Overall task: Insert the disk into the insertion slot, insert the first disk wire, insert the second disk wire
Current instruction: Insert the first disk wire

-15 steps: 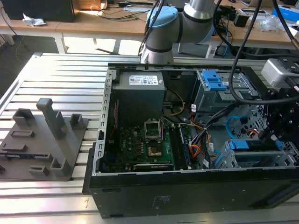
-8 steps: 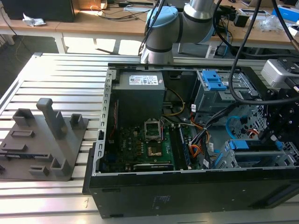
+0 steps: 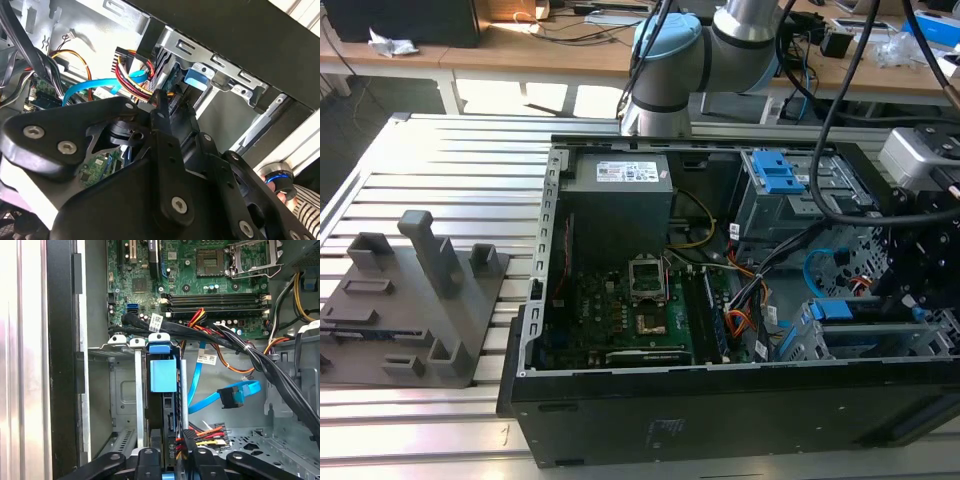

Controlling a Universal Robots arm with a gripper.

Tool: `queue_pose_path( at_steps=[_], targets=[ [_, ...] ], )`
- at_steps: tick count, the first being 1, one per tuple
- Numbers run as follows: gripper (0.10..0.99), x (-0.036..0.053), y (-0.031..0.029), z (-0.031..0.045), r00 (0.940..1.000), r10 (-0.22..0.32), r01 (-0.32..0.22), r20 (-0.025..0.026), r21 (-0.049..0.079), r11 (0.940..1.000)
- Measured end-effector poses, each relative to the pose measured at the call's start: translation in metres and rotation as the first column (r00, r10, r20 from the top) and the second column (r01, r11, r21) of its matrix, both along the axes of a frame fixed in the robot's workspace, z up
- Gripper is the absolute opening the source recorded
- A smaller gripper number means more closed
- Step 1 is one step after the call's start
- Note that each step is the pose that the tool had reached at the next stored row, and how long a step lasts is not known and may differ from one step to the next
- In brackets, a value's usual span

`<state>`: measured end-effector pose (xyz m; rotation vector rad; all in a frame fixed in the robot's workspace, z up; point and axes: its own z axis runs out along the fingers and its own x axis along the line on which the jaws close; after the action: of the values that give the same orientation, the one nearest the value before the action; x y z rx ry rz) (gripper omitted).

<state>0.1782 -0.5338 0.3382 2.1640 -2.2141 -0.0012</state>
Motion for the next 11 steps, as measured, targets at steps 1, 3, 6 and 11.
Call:
queue_pose_path(
  at_steps=[1, 3, 6, 11],
  targets=[
    [0.302, 0.0000, 0.0000, 0.0028, 1.0000, 0.000, 0.000, 0.0001, 0.000, 1.0000],
    [0.302, 0.0000, 0.0000, 0.0069, 1.0000, 0.000, 0.000, 0.0000, 0.000, 1.0000],
    [0.302, 0.0000, 0.0000, 0.0159, 1.0000, 0.000, 0.000, 0.0000, 0.000, 1.0000],
    [0.302, 0.0000, 0.0000, 0.0271, 1.0000, 0.000, 0.000, 0.0000, 0.000, 1.0000]
  ],
)
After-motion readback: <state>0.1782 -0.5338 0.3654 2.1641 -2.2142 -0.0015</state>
